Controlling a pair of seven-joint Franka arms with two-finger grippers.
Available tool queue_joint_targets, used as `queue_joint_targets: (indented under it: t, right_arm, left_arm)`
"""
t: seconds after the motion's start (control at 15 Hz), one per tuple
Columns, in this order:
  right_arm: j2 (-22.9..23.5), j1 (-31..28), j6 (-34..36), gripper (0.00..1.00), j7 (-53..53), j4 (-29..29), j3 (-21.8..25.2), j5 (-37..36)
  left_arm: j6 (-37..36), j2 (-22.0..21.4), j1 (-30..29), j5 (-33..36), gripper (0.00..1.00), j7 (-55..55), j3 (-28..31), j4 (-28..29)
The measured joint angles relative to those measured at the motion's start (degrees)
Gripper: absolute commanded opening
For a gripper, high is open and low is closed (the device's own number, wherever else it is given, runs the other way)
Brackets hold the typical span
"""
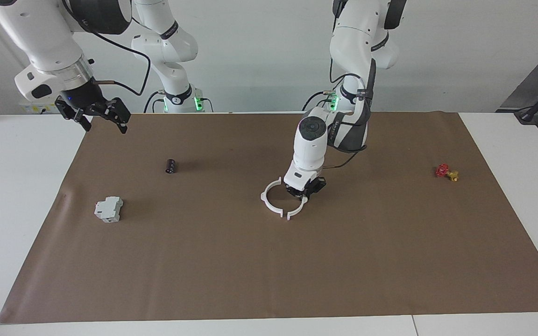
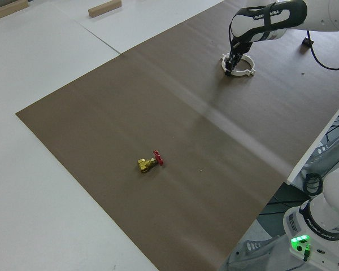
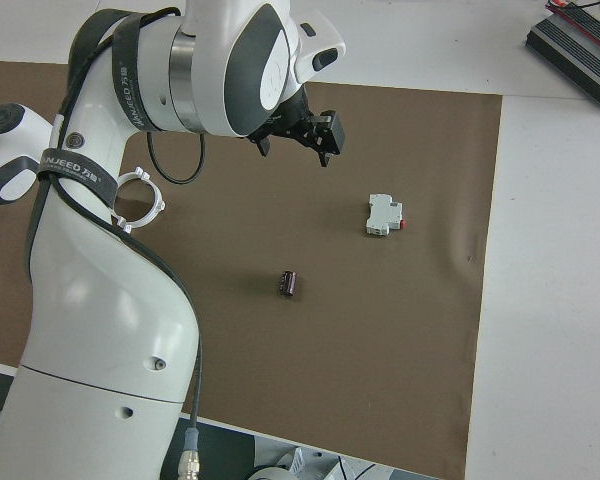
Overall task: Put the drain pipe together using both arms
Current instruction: 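Press the held half-ring against the placed one to close the ring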
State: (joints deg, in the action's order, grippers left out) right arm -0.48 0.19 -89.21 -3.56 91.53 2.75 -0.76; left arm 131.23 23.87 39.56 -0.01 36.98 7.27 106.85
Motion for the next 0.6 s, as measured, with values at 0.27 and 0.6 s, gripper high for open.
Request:
queue_joint_targets:
  t: [0.27, 0.6]
  right_arm:
    - [0.0, 0.0, 0.0, 1.0, 0.0, 0.0, 0.0, 0.0]
    - [0.0, 0.0, 0.0, 1.0, 0.0, 0.0, 0.0, 0.0]
  left_arm:
    - [0.0, 0.02, 0.0, 0.0, 0.0, 0.81, -0.01, -0.02]
    - [0.0, 0.02, 0.09, 0.0, 0.0, 1.51, 0.0, -0.03]
